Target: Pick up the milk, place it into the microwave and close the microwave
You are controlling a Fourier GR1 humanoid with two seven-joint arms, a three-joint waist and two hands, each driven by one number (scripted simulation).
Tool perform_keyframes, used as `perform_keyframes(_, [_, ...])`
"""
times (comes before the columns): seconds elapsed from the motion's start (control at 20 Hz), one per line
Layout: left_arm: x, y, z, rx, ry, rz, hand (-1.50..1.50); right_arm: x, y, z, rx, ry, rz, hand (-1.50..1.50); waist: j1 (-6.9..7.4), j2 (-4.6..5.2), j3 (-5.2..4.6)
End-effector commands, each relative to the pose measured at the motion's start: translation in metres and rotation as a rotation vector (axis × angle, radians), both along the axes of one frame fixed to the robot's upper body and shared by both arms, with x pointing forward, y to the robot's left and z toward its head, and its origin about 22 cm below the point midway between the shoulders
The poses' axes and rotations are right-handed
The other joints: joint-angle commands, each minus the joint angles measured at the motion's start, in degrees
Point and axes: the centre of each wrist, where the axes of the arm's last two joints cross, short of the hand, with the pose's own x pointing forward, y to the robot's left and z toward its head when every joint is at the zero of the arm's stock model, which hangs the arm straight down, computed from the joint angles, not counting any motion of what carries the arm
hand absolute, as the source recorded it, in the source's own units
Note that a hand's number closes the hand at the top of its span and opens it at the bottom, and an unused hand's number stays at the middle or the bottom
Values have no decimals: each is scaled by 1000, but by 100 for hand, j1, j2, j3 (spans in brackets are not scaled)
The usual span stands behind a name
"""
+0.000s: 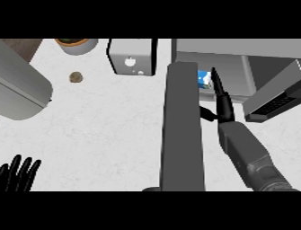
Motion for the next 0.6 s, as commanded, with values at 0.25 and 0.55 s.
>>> perform_keyframes(0.25, [-11,0,-11,20,38,3,-150,-49,-24,-45,117,-10,110,-150,-256,-99,-10])
perform_keyframes(0.55, [-7,-14,-3,56,64,-60,-150,-64,-49,-53,151,26,185,-150,-377,-144,-16])
